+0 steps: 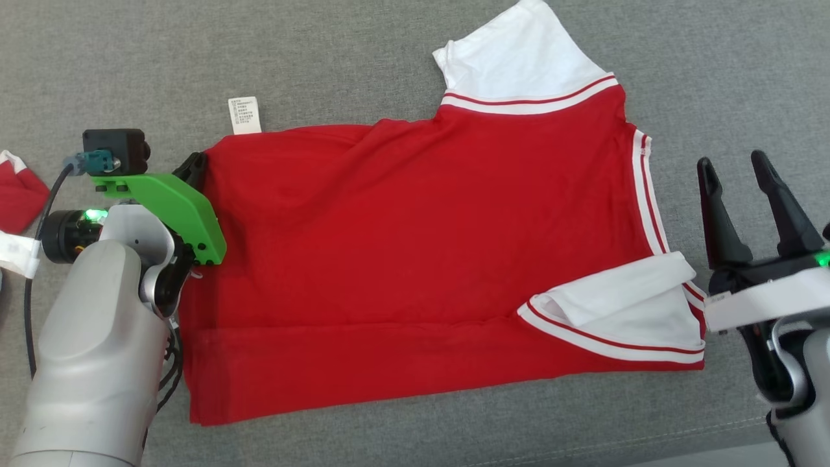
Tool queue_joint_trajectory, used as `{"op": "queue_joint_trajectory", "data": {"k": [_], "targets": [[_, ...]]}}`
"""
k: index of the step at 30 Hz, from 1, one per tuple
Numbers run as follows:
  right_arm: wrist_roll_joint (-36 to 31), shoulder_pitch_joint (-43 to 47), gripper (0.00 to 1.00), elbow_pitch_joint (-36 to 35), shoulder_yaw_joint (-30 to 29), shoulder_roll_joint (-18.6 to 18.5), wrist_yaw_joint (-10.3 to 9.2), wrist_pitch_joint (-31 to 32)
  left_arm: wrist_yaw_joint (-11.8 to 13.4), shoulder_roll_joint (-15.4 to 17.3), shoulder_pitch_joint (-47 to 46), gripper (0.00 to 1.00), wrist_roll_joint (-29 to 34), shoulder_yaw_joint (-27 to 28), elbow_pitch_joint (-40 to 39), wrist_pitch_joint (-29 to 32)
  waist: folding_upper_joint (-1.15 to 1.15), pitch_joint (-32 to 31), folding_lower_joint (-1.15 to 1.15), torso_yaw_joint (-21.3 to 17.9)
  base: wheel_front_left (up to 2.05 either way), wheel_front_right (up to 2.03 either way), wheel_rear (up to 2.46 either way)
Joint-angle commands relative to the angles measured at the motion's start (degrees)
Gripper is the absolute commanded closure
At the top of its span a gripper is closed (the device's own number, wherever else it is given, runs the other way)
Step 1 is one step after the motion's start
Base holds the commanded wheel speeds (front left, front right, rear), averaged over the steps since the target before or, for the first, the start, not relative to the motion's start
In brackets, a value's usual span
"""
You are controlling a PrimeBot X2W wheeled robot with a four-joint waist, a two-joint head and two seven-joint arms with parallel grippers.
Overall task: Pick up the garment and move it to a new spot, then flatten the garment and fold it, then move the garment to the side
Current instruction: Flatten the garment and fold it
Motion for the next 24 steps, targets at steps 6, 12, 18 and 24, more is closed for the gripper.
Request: {"op": "queue_joint_trajectory", "data": {"k": [6, 12, 18, 24], "targets": [[3.3, -10.8, 0.0, 8.6, 3.2, -5.3, -0.08, 1.3, -0.5, -2.4, -3.8, 1.0, -0.4, -2.7, 3.1, -1.8, 0.0, 2.3, 0.0, 3.8, 0.0, 0.0, 0.0], [8.1, -22.6, 0.0, 17.8, 8.2, -8.6, -0.08, 3.4, -0.6, -5.3, -7.4, 1.0, -0.6, -5.7, 4.8, -4.2, 0.0, 5.6, 0.0, 7.9, 0.0, 0.0, 0.0], [11.5, -35.1, 0.0, 28.7, 15.2, -10.7, -0.08, 6.7, -0.7, -7.6, -10.0, 1.0, -1.5, -9.5, 5.8, -6.2, 0.0, 7.9, 0.0, 11.5, 0.0, 0.0, 0.0], [13.9, -45.1, 0.0, 38.0, 21.4, -12.2, -0.08, 11.8, -0.7, -8.4, -11.3, 1.0, -3.5, -13.0, 6.5, -8.1, 0.0, 8.8, 0.0, 13.3, 0.0, 0.0, 0.0]]}}
